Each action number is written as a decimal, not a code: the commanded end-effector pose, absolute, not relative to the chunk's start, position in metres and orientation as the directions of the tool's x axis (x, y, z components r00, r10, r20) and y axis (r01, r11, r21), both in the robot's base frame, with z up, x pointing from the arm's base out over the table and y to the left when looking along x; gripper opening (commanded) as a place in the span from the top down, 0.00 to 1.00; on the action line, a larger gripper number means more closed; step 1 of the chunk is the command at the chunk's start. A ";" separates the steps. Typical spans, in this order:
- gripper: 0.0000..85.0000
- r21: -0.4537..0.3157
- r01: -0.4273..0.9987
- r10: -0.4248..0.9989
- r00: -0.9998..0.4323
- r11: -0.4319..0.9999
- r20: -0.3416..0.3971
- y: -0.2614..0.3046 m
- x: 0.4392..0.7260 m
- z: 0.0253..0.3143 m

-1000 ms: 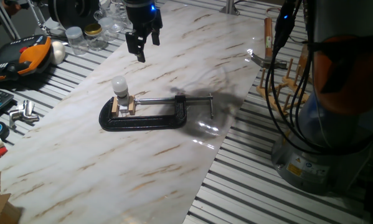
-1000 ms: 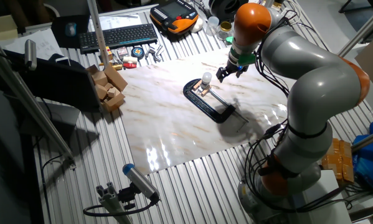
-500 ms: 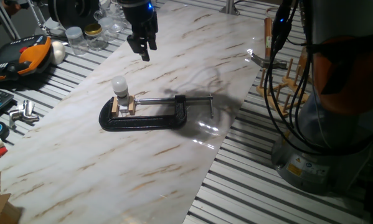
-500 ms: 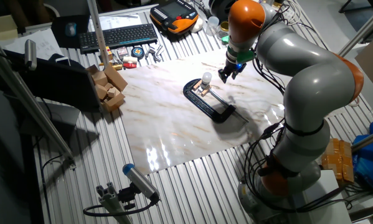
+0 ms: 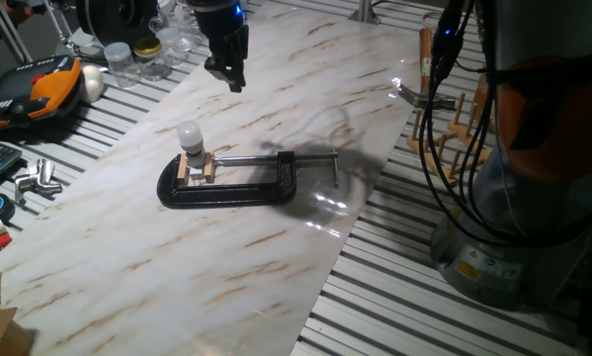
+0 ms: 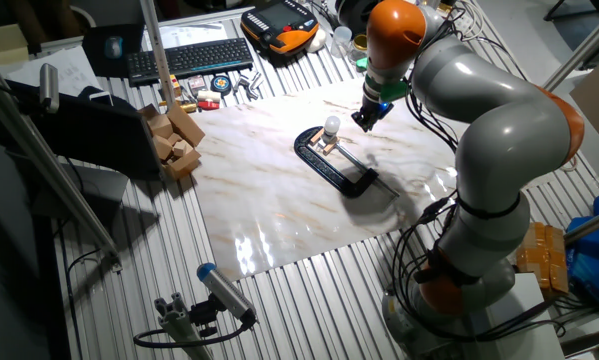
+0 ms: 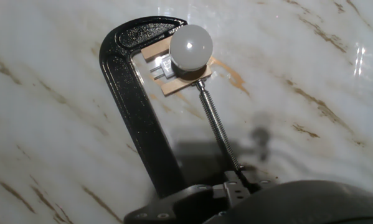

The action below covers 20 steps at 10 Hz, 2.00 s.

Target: Take out the light bulb by rotating it

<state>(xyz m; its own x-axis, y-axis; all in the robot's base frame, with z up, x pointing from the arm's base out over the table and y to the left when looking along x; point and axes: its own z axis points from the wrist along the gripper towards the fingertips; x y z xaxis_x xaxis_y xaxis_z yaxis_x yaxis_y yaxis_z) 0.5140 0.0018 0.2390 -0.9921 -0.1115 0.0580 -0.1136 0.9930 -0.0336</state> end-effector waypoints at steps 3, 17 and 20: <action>1.00 -0.032 -0.111 -0.109 -0.992 0.993 0.059 0.002 0.514 0.238; 1.00 -0.047 -0.042 -0.041 -0.999 0.998 0.020 0.032 0.559 0.200; 1.00 -0.074 0.007 0.009 -1.000 0.997 0.022 0.045 0.569 0.199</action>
